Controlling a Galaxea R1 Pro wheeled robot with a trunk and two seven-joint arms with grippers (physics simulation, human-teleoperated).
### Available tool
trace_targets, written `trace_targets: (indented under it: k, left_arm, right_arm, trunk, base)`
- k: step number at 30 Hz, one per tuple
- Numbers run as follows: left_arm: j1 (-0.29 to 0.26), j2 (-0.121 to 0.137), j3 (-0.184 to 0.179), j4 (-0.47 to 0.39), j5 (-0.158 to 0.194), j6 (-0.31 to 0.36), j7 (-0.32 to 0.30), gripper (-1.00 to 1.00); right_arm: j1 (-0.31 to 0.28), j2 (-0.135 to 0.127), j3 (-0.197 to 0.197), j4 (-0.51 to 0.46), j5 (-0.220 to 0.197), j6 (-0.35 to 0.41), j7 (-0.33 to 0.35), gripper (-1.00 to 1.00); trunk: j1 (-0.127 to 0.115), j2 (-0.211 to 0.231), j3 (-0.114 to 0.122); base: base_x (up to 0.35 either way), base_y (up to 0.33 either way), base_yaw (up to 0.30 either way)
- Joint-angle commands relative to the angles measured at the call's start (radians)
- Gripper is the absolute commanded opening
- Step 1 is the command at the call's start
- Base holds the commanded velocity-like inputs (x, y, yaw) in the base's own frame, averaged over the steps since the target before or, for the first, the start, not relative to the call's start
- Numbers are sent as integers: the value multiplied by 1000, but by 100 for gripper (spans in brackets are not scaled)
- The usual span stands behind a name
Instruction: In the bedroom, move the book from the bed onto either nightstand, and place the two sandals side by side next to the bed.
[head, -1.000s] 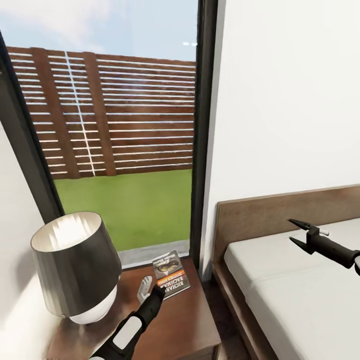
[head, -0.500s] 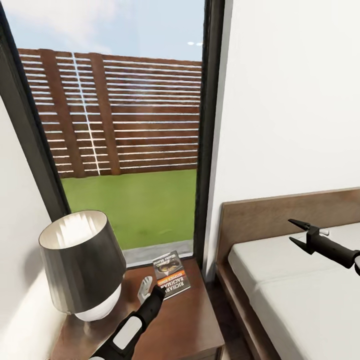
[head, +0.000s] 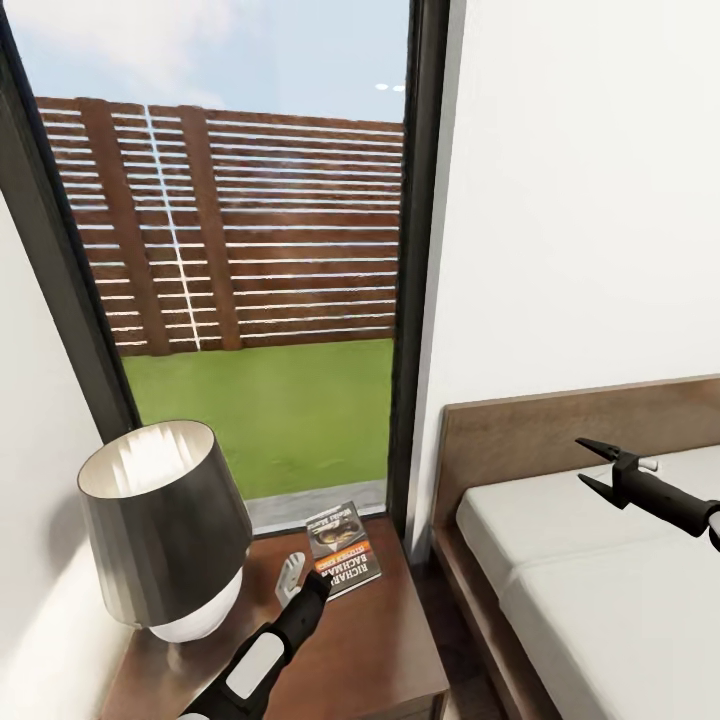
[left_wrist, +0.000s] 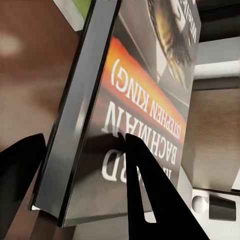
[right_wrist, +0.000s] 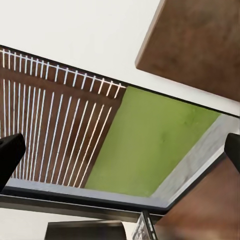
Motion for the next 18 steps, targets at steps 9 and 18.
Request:
trace_targets:
  k: [9,18]
  left_arm:
    - [-1,0,-1,-1,9,6,0,-100]
    - [-1,0,-2,-1,9,6,1,-100]
  right_arm:
    - [-1,0,-7,1,4,5,5,100]
    - [-1,0,-8,5,11,4,7,100]
  trunk:
    - [0,-1,-1]
    - [0,-1,-1]
  base:
    - [0,0,0]
    - [0,0,0]
